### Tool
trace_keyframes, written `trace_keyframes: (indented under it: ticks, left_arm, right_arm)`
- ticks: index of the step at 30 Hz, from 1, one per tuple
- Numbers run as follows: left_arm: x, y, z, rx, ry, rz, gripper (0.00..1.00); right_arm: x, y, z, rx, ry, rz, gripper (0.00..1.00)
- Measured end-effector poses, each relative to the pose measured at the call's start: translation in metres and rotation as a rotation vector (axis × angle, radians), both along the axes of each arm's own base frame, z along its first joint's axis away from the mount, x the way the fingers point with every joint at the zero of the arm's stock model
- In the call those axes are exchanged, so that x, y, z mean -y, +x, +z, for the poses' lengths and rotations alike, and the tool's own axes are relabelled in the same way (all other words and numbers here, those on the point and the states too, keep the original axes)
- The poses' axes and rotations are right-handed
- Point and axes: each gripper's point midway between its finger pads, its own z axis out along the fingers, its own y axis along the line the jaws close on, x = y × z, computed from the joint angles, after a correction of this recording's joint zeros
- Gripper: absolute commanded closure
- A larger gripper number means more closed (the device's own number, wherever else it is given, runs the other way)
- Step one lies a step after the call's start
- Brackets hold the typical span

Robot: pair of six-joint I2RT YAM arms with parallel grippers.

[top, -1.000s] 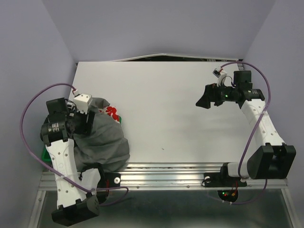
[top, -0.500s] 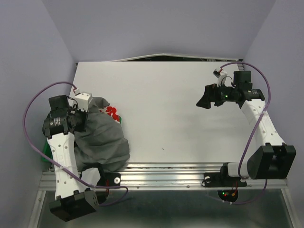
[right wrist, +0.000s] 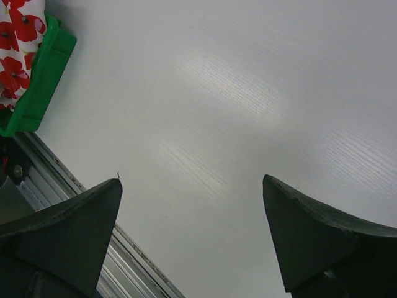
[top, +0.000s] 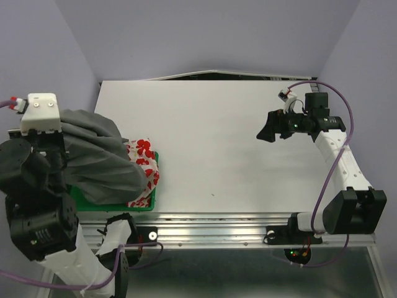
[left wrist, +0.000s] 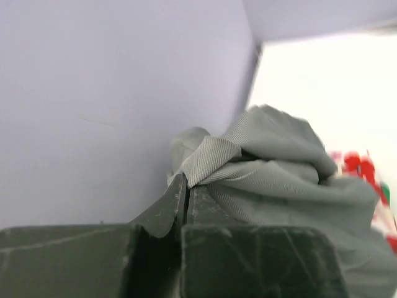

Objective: Fold and stack the skirts
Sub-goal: Move the skirt to the center of the board

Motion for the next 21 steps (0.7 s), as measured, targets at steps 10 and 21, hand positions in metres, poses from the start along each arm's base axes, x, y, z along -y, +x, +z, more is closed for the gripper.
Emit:
trace_keyframes:
  ticks: [10, 21]
  left_arm:
    - [-0.005, -0.042, 0.141, 0.474, 0.074, 0.108, 1.00]
    - [0.012, 0.144, 0.130, 0.403, -0.111, -0.226, 1.00]
  right_arm:
    - [0.000, 0.001, 0.003, 0.008, 0.000, 0.000, 0.00]
    - [0.000, 0.008, 0.016, 0.019, 0.015, -0.026, 0.00]
